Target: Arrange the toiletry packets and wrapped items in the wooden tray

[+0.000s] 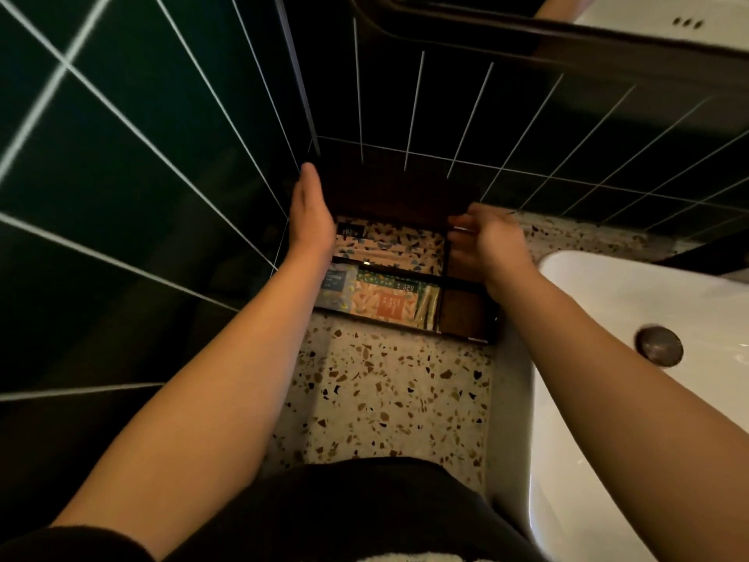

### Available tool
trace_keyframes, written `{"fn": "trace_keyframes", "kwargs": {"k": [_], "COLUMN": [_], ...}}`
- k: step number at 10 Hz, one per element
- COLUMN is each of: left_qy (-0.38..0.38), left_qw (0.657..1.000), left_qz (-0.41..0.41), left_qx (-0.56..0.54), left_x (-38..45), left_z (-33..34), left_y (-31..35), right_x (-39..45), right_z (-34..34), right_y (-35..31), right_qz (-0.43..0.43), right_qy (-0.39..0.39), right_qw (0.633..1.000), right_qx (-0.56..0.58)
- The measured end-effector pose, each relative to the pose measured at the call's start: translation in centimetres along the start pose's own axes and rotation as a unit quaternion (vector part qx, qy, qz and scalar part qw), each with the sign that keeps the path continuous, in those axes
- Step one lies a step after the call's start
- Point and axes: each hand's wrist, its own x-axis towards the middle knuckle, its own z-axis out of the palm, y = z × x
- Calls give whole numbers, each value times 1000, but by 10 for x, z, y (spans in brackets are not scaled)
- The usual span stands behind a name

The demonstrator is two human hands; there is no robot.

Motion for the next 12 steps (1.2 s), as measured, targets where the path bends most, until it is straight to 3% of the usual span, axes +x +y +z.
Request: {"fn": "trace_keyframes", "kwargs": {"k": [2, 4, 7, 9, 12], "left_qy": [56, 73, 44, 12, -100], "left_qw": [997, 970, 911, 871, 789], "left_qz": [28, 51, 34, 26, 87], "left_qx": [54, 228, 409, 490, 600], "left_x": [-42, -70, -83, -92, -108], "left_z": [-20, -44, -45, -43, -39], "left_y": [-11, -41, -78, -95, -111], "right_x": [-31, -51, -71, -82, -97], "right_z": [-9, -13, -7, -7, -9], "right_y": [24, 49, 90, 98, 97], "right_qz": [22, 53, 101, 143, 76], "right_qy": [8, 17, 37, -9, -27], "right_qw": [999, 998, 994, 989, 994], "right_qx": [26, 1, -35, -23, -78]}}
